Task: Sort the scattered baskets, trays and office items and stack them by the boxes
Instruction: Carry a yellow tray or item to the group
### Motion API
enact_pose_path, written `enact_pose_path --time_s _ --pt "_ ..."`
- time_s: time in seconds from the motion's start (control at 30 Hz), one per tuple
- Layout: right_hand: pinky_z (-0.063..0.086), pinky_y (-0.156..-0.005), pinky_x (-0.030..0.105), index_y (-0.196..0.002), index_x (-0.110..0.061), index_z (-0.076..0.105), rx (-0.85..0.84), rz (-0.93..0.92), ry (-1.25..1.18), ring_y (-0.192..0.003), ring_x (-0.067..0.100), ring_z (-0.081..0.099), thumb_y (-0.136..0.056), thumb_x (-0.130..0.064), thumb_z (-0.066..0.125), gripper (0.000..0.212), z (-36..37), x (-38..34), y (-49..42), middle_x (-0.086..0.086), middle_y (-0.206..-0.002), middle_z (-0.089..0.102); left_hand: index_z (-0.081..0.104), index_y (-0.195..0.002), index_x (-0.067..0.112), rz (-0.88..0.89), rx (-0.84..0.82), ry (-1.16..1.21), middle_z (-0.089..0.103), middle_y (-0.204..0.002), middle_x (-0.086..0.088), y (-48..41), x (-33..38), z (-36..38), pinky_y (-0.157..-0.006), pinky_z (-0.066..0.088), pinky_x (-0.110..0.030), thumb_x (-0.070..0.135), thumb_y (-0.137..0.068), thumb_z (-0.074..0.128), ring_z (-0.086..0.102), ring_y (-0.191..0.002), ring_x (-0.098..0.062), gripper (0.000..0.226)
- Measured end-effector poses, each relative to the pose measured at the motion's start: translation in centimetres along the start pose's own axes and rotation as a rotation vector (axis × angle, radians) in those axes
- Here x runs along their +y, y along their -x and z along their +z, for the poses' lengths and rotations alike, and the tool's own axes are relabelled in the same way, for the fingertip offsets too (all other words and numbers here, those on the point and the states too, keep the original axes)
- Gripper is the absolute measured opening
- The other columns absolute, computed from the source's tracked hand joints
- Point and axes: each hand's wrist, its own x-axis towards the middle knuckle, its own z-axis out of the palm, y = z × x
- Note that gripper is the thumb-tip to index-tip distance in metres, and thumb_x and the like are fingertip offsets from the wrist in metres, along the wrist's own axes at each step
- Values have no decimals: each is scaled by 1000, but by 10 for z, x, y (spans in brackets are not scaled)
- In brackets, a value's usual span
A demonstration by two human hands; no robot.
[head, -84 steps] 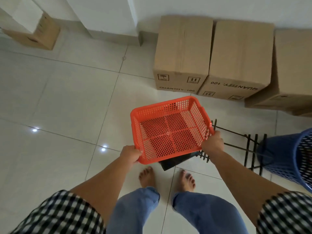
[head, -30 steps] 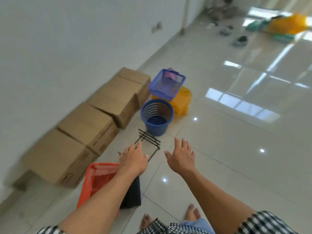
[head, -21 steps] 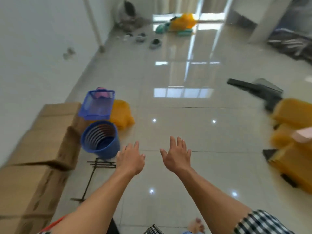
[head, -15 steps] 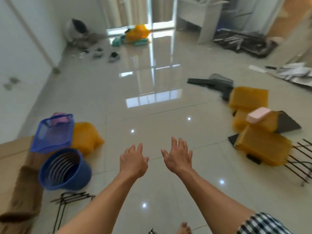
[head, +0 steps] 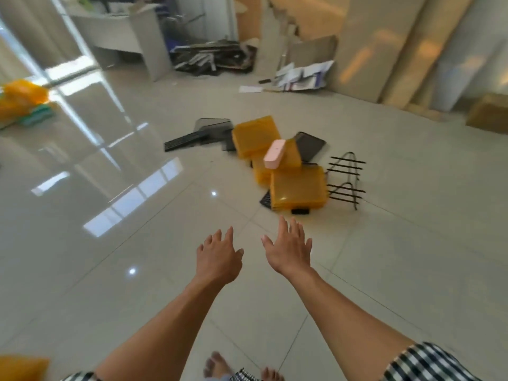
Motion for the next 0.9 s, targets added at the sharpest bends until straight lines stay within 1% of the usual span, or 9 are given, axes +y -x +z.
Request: enact_pose_path --time_s 0.2,0.37,0.53,0.7,0.9 --pt "8 -123 59 -160 -23 13 84 203 -57 -156 29 -1 -102 -55 41 71 -31 53 -25 8 -170 5 10 -161 25 214 -36 -61 18 -166 -10 -47 69 0 -121 21 -47 50 -103 40 19 -152 -32 70" --pt "7 -122 58 -160 -23 11 139 319 -95 -156 29 -2 -102 -55 41 73 -49 73 -58 8 -170 3 10 -161 25 338 -63 -95 18 -166 -10 -97 107 -1 -121 21 -47 51 -103 40 19 -152 -31 70" --pt "9 -122 58 -160 -24 11 178 421 -109 -156 30 0 -102 -54 42 72 -59 71 -101 8 -170 4 13 -159 26 420 -88 -114 22 -165 -9 -159 125 -9 -119 25 -49 51 -101 44 24 -150 -32 71" --pt "11 -122 58 -160 -22 11 229 499 -156 -156 30 2 -102 -57 41 74 -61 54 -158 8 -170 6 15 -159 26 494 -113 -140 27 -162 -6 -227 128 -31 -118 25 -49 52 -101 44 25 -149 -31 70" --pt "12 -121 59 -160 -22 13 250 561 -212 -156 29 3 -101 -58 42 75 -56 31 -215 7 -169 8 13 -160 25 521 -147 -185 21 -165 -9 -302 134 -54 -119 23 -52 49 -102 44 21 -151 -34 69"
